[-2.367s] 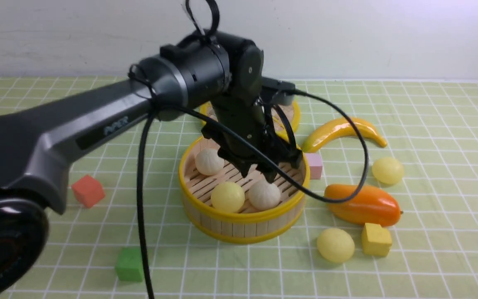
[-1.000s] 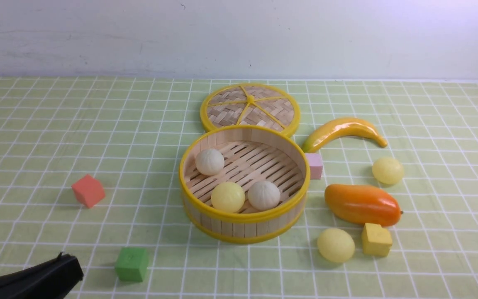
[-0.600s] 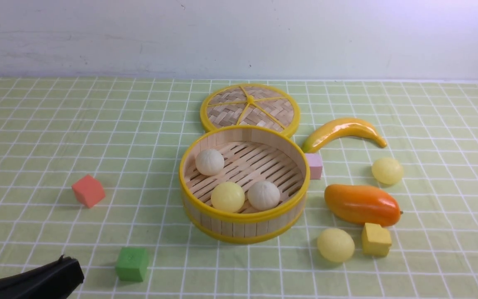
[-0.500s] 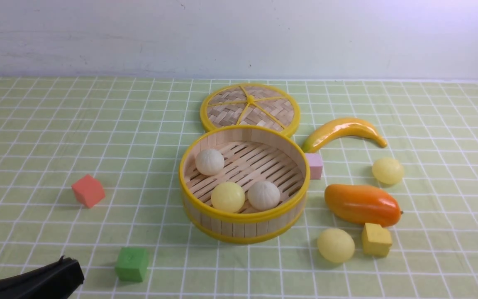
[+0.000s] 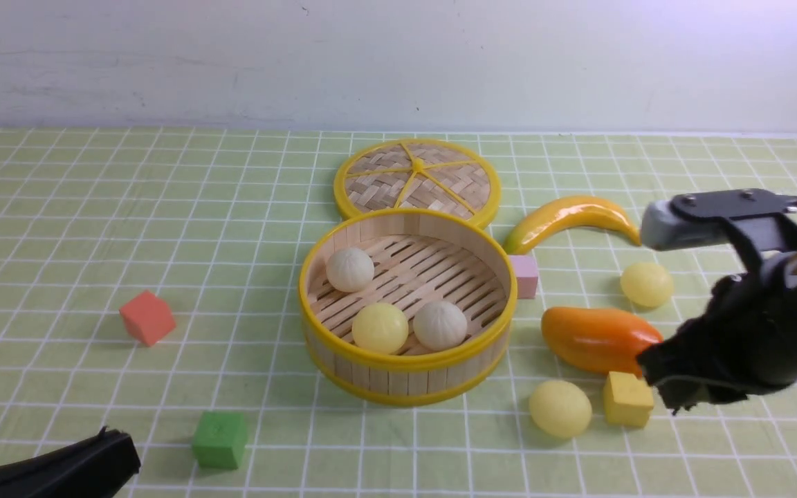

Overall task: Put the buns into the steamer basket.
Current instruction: Use the right arm to grab a steamed stuffed bun

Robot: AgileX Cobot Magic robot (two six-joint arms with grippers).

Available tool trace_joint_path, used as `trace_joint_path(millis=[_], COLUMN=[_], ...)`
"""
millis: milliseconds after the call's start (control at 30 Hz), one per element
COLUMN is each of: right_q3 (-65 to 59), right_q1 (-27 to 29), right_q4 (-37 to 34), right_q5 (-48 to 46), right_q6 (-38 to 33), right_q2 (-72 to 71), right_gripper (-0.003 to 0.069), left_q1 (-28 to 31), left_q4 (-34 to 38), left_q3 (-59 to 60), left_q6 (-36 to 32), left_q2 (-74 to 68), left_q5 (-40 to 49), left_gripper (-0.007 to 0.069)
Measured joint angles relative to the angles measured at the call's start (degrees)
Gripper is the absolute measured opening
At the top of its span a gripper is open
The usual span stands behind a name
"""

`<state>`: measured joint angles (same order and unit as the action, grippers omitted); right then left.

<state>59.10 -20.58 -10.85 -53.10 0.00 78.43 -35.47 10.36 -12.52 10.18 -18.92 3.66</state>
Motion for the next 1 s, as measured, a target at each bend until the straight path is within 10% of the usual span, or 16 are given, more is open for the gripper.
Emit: trace_joint_path(millis=[500, 800, 1000], right_q3=[12.23, 13.87, 13.99], right_q1=[-1.66, -1.66, -1.66], right_q4=[0.89, 1.14, 1.21], right_q5=[4.97, 8.62, 8.01], right_q6=[1.96, 2.18, 2.18], right_q2=[24.63, 30.15, 30.05], right_gripper=[0.0359, 0.0336, 0.0148], left_q1=[0.0, 0.0, 0.0], left_q4=[0.03, 0.08, 0.14], left_q3=[0.0, 0.0, 0.0], left_q6=[0.06, 0.17, 0.17], left_q2=[0.0, 0.0, 0.0], left_q5=[0.05, 0.05, 0.05], left_gripper=[0.0004, 0.0011, 0.0018])
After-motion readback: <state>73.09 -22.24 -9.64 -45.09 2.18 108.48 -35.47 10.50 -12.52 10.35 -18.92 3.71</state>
